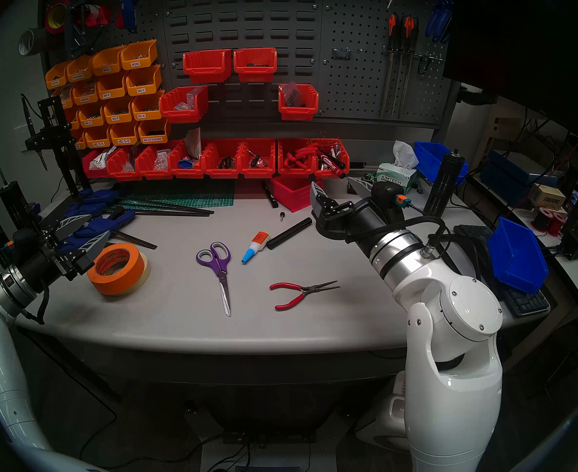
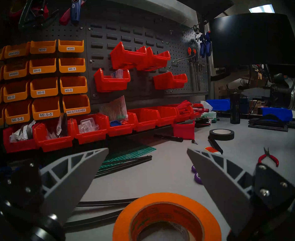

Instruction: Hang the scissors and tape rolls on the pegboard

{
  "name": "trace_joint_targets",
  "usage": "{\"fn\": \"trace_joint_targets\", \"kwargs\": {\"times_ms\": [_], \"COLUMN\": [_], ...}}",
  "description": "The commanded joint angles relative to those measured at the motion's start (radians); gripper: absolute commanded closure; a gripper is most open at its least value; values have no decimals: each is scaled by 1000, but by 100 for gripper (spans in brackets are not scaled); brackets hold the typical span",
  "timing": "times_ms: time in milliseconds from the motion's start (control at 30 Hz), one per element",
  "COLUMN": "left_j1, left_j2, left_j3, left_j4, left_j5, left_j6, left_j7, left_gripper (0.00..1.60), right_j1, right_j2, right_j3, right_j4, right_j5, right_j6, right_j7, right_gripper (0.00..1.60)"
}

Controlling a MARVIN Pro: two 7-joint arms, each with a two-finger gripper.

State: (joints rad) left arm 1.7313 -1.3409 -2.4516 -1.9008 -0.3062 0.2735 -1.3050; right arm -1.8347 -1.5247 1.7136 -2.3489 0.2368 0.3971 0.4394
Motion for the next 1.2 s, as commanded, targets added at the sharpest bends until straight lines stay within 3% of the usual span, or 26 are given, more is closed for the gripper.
{"fn": "trace_joint_targets", "kwargs": {"times_ms": [0,200,233,300,600,1167], "left_j1": [-25,-13,-34,-26,-54,-142], "left_j2": [86,170,148,195,285,411], "left_j3": [-5,-4,-17,-4,37,151], "left_j4": [3,25,23,46,132,217], "left_j5": [14,56,81,82,146,214], "left_j6": [12,29,36,40,65,107], "left_j7": [-16,-78,-94,-97,-166,-179], "left_gripper": [0,0,0,0,0,0], "right_j1": [13,13,13,13,13,14], "right_j2": [1,-2,-2,-3,-6,-11], "right_j3": [-2,-2,-1,-1,0,1], "right_j4": [-30,-30,-30,-30,-30,-29], "right_j5": [1,0,-1,-1,-4,-9], "right_j6": [-3,-3,-2,-2,-2,-2], "right_j7": [1,3,3,4,7,13], "right_gripper": [0,0,0,0,0,0]}}
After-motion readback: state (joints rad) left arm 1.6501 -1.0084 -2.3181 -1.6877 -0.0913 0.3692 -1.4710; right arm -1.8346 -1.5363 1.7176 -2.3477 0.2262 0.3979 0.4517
